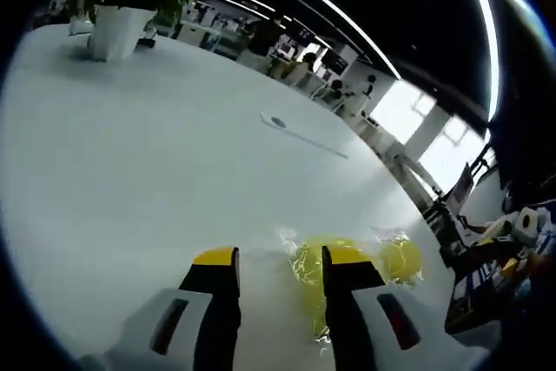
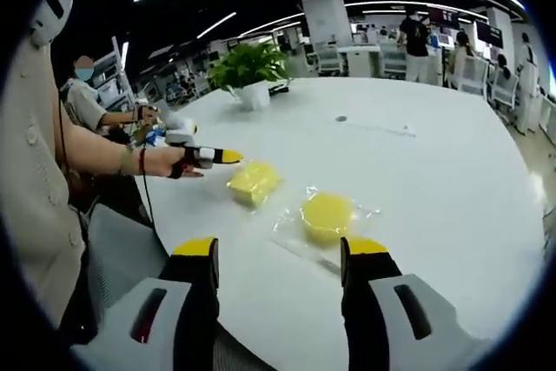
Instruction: Compare the silicone blocks by pressing each to a similar depth, holding the contact briefly, and releasing to observe deformation and rebound differences across the visible hardness samples.
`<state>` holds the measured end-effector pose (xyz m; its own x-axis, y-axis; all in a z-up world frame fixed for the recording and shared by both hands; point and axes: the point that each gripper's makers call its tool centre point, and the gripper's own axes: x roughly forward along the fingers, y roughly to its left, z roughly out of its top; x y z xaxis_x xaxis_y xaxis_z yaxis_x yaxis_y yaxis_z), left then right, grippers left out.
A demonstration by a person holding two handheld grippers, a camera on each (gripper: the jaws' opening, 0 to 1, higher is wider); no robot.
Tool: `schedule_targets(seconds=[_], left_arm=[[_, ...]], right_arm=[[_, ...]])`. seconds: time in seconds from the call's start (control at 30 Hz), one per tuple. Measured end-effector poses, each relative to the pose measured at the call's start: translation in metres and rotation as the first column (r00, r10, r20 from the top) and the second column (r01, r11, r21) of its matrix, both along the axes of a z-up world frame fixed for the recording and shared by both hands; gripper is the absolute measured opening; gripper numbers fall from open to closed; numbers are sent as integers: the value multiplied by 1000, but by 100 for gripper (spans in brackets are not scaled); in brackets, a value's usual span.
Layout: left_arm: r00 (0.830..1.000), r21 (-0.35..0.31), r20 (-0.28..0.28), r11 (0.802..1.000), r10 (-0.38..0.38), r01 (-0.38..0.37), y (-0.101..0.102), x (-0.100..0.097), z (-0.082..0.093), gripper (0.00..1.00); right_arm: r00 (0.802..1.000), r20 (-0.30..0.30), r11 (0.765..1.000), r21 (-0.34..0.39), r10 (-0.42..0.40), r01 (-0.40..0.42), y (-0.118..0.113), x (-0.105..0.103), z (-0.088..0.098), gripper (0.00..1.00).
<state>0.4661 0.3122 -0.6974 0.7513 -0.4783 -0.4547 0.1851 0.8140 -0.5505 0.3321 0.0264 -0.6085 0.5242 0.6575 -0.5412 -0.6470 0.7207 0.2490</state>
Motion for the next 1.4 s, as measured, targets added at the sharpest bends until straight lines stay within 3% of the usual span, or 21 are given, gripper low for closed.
schedule_targets(seconds=[0.1, 0.37, 0.5, 0.63, 0.93, 1.4], left_arm=[[1000, 10, 22, 1000, -8, 8, 2, -10, 12, 41], [993, 32, 109, 999, -42, 39, 9, -58, 62, 48], [987, 75, 144, 995, -74, 64, 9, -79, 78, 51], [980, 106, 174, 991, -101, 83, 6, -99, 91, 54], [968, 158, 205, 981, -147, 115, -2, -132, 108, 55], [968, 194, 197, 974, -157, 119, -2, -155, 111, 57]], right_arm=[[1000, 3, 1000, 15, -17, 17, 2, -4, 0, 53], [994, 38, 994, 33, -103, 102, 0, -12, 0, 56], [988, 56, 989, 43, -144, 142, -1, -16, 1, 56], [986, 37, 984, 76, -165, 162, 2, -24, 0, 58], [979, 46, 974, 120, -201, 194, 6, -44, 0, 59], [975, 56, 966, 154, -217, 206, 11, -55, 5, 58]])
